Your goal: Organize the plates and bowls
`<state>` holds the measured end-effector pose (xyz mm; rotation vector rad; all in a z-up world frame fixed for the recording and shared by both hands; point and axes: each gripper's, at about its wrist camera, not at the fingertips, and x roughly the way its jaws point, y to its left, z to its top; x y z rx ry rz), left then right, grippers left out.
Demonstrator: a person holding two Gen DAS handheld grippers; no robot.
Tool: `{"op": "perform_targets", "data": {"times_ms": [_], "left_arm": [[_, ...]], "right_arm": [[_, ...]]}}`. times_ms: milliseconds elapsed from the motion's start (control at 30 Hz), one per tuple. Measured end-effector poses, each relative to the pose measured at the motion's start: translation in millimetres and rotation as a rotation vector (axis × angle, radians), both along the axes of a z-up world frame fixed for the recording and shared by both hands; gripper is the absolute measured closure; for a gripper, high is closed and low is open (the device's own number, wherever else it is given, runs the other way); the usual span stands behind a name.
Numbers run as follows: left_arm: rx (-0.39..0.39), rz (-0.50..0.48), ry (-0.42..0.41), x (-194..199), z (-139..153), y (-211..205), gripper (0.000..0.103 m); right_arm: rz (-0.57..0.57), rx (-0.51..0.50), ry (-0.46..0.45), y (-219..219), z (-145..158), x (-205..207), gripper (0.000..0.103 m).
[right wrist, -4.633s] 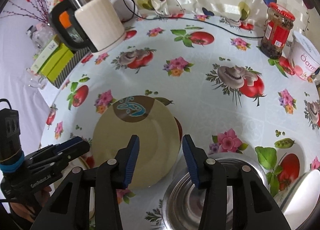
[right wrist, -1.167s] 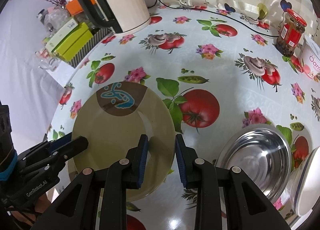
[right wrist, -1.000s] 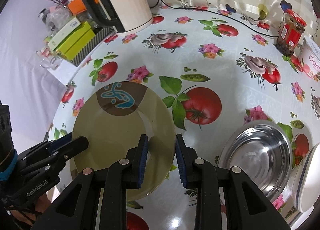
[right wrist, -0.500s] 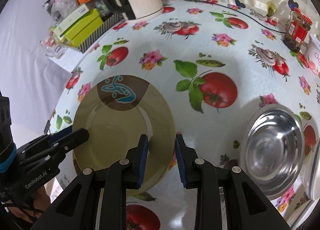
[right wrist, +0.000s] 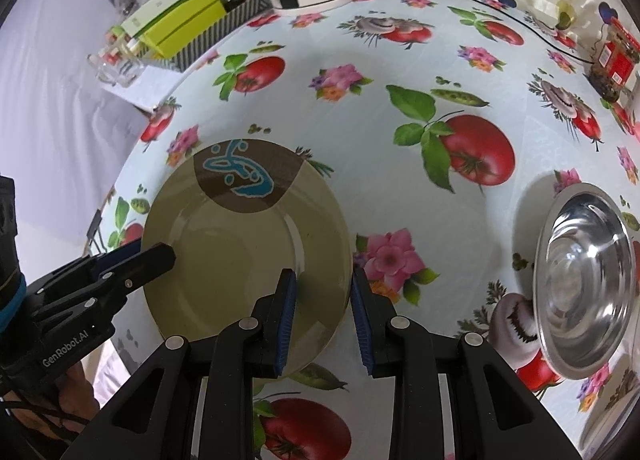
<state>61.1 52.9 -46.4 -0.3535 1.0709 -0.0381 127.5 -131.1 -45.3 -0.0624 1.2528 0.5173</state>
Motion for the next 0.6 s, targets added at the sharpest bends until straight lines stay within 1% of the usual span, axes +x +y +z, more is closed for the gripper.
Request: {"op": "perform_targets", "data": {"times_ms": [600], "left_arm": [[0.012, 0.008, 0.009, -8, -3, 6, 0.072]], "right_arm": [[0.030, -0.033, -0.017, 15, -7, -10, 0.072]]}}
